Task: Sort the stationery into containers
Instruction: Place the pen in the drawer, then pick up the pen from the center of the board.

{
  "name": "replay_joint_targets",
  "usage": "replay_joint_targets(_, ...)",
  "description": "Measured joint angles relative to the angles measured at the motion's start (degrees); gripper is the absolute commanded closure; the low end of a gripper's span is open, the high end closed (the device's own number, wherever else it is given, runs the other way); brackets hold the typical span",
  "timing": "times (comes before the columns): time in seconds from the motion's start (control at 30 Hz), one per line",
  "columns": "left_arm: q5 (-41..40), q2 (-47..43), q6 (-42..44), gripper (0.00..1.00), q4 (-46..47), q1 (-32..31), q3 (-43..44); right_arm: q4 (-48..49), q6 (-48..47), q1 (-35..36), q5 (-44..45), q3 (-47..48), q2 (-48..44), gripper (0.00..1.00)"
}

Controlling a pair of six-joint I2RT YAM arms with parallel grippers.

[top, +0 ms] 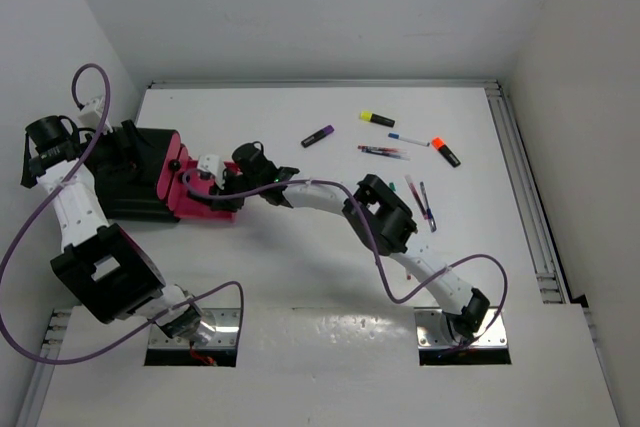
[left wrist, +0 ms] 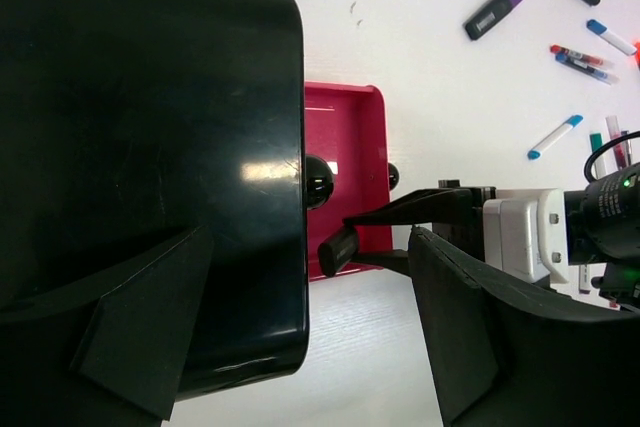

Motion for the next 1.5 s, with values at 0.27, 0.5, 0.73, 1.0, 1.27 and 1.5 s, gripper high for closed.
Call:
replay_joint_targets(0.27,-0.24,0.15,0.20,0.15,-0.35,0.00,0.00,0.63,1.70,0.00,0.26,0.02,0.22,0.46)
replay_joint_targets(0.5,-0.24,0.63,0.24,0.14,-0.57,0.00,0.13,2.73,7.91,-0.39,1.79,3.10,0.17,0.49)
replay_joint_targets(0.73,0.20,0.63,0.66,0.15,-0.85,0.00,1.68,2.84,14.10,-5.38,2.80,2.56,-9.53,0.54)
replay_joint_targets(1.0,-1.46,0.00,3.85,0.12,-1.64,-4.04,2.54,-11.21,5.73,-29.64,3.23,-2.43,-25.83,0.49)
replay_joint_targets(1.27,-2.34,-0.79,5.35,0.07,-2.84,-11.69,6.84,-29.88,-5.57,-53.00,7.91,-8.28,-24.59,0.49)
replay_joint_targets(1.5,-6.14,-0.79,5.81,0.02,-2.86,-18.12,6.97,-37.38,-13.62,-57.00,12.44,-10.91,-21.33,0.43)
